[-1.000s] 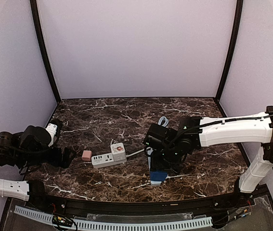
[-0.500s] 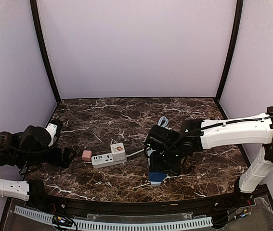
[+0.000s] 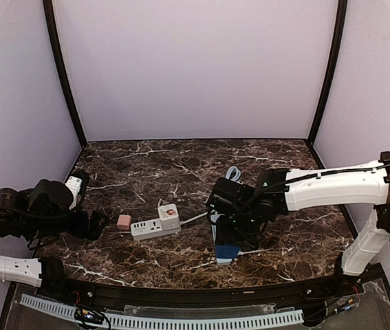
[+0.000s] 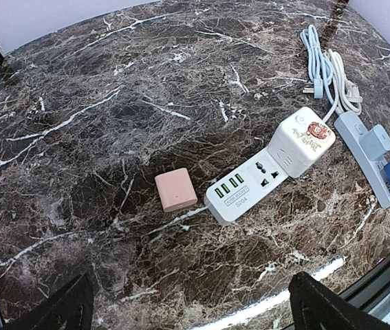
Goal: Insert the plug
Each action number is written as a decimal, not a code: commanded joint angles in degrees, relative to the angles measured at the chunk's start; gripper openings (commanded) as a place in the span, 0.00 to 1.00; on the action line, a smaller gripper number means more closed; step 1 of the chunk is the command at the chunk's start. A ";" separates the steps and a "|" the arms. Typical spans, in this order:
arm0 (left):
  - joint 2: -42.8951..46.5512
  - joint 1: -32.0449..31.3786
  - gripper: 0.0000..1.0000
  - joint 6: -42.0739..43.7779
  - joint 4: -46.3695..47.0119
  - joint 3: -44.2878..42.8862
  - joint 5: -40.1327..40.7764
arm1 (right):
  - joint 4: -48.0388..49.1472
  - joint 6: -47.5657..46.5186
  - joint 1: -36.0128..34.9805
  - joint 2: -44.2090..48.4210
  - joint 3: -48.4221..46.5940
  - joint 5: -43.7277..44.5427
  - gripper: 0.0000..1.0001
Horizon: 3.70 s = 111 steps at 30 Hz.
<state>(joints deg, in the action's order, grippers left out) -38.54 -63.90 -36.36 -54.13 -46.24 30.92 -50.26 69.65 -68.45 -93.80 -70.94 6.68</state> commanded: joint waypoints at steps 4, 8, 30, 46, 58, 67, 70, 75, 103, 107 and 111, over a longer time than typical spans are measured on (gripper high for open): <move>-0.04 0.18 1.00 -0.36 -2.08 0.18 0.28 | -5.74 -2.47 0.08 -4.82 -3.85 2.16 0.00; -0.08 0.16 1.00 -0.37 -2.05 0.18 0.29 | -7.70 -3.10 -0.63 -7.36 -5.26 2.08 0.00; -0.46 0.18 1.00 -0.28 -2.02 0.10 0.27 | -7.49 -6.13 -0.98 -14.66 -5.71 -0.88 0.00; 0.50 0.18 1.00 -0.63 -2.34 0.01 0.84 | -0.60 -4.42 -1.27 -18.26 0.65 -4.34 0.00; 0.84 0.15 1.00 -0.73 -2.54 0.01 1.17 | -7.65 -6.15 -0.87 -22.07 -4.16 -2.33 0.00; 0.93 0.12 1.00 -0.85 -2.67 0.01 1.30 | -3.27 -6.72 -0.08 -20.01 -2.97 -4.82 0.00; 1.01 0.16 1.00 -0.98 -2.65 0.01 1.34 | -4.34 -6.90 0.92 -18.79 -2.40 -3.06 0.00; 1.02 0.18 1.00 -0.83 -2.56 0.07 1.35 | -6.88 -8.80 4.42 -17.30 -2.78 -0.38 0.00; -0.59 0.13 1.00 -0.25 -1.73 0.16 1.22 | -2.75 -22.13 16.13 -16.88 -6.54 -0.31 0.02; -3.31 0.17 0.99 -0.97 -1.96 -2.88 1.08 | -2.58 -22.19 15.27 -15.20 -7.65 -3.41 0.15; -8.61 0.17 1.00 -2.94 -2.57 -6.90 -0.76 | -3.79 -21.84 14.31 -14.00 -9.98 -4.29 0.27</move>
<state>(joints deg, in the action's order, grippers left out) -43.11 -63.90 -37.19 -55.40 -49.56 31.03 -58.76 47.64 -55.64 -104.88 -81.38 -3.16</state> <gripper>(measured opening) 0.996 0.585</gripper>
